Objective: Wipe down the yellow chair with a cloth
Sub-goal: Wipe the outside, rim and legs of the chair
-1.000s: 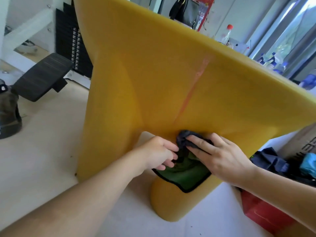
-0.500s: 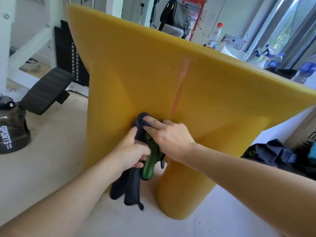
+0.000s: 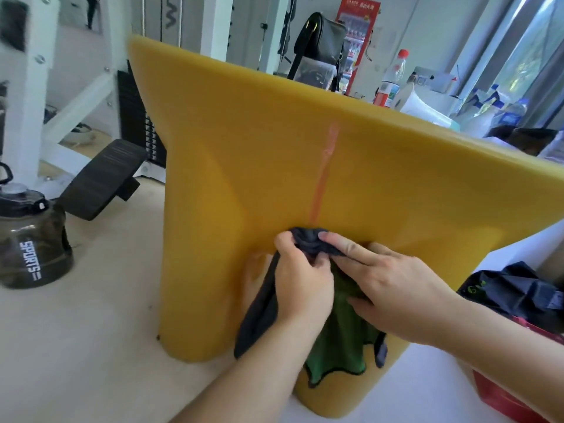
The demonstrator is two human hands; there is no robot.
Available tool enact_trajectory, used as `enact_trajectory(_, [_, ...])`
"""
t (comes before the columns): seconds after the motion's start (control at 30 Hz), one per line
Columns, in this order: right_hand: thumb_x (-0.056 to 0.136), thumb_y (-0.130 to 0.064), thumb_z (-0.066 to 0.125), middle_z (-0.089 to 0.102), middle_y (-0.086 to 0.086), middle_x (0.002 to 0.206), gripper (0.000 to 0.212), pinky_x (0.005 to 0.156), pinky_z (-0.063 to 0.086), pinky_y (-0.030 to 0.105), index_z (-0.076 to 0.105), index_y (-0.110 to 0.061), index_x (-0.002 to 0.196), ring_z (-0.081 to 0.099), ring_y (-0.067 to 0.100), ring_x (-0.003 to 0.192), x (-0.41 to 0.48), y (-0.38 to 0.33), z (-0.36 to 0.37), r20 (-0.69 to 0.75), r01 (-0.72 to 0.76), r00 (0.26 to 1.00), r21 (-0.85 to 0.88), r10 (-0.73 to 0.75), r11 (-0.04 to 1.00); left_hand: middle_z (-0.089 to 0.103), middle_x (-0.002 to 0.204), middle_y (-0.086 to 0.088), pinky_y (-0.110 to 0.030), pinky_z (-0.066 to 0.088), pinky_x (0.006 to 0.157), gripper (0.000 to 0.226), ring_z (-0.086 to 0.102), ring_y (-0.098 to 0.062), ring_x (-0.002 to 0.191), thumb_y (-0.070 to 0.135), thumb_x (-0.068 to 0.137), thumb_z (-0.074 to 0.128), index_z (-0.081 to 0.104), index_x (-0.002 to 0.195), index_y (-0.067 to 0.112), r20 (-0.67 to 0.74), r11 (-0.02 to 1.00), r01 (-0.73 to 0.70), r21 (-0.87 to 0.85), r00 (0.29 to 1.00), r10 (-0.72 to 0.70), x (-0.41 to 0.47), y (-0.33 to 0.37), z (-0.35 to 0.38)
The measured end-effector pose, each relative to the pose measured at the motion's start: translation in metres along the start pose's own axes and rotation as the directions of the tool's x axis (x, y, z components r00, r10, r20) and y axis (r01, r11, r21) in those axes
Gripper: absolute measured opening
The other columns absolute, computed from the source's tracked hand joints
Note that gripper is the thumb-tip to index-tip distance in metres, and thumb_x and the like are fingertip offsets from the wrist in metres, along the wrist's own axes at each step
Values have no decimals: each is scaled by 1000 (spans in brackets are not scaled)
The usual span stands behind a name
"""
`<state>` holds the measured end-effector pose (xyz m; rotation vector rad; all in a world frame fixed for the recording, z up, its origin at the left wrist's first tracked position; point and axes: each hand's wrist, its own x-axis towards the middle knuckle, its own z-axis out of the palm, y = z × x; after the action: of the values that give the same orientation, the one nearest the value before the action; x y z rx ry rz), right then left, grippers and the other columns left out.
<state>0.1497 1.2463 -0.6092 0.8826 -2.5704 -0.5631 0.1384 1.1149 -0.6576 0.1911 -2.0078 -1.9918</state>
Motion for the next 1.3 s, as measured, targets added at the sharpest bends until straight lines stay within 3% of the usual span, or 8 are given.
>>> enact_trajectory(0.13, [92,-27,46,70,-7,107,25,63,55,36,68,-28,104,65,21,87,23,-6,-49,-191,43,982,165,-11,985,57,83,5,-25,44,66,6,57,-16,76,16,94,51,46,95,15,-131,963,20,-268,990,-57,7,-9,8])
enact_trajectory(0.2, [93,-15,51,69,1,85,21,61,51,39,71,-17,97,60,28,74,27,2,-72,-532,80,847,153,14,985,54,81,2,-27,45,71,3,52,-14,71,14,95,48,48,98,14,-264,965,39,-259,958,-110,19,-11,5])
enact_trajectory(0.3, [93,-16,55,67,9,103,23,76,44,48,70,-11,109,54,36,88,19,28,-84,-755,-72,638,139,153,988,50,85,0,-3,40,63,8,46,-12,73,8,97,44,49,103,8,-493,950,8,-313,853,-170,48,-11,-13])
enact_trajectory(0.47, [100,-44,35,61,11,110,43,87,42,59,54,-19,130,52,41,98,23,56,-73,-578,-299,718,245,387,922,43,81,9,-20,36,69,10,46,-16,77,7,97,41,44,98,17,-585,992,-54,-113,811,-23,43,1,10])
enact_trajectory(0.7, [100,-40,38,59,12,115,44,87,41,59,51,-17,135,48,40,99,22,56,-63,-622,-258,689,269,372,928,43,77,9,-21,37,60,29,43,-12,68,10,89,49,38,83,36,-311,933,-290,213,885,346,-5,6,58])
enact_trajectory(0.93, [95,-28,47,54,13,131,48,97,35,53,45,-14,141,38,34,112,18,46,-57,-650,-266,649,292,395,919,56,92,-2,-16,42,66,34,56,-15,81,0,93,45,41,88,34,-607,962,-250,112,749,266,55,16,-19])
enact_trajectory(1.1, [90,-28,51,58,8,127,48,100,27,41,51,-15,136,47,32,113,22,40,-59,-663,-329,605,297,441,896,50,96,1,-33,45,67,21,50,-17,82,8,88,43,44,98,26,-301,855,-417,310,810,504,-13,14,63])
enact_trajectory(1.3, [90,-27,50,52,10,135,52,107,24,44,46,-13,140,45,33,123,17,41,-58,-656,-325,637,246,404,913,53,104,-4,-26,45,85,27,53,-19,93,5,90,41,46,115,13,-368,719,-626,302,619,693,23,33,24])
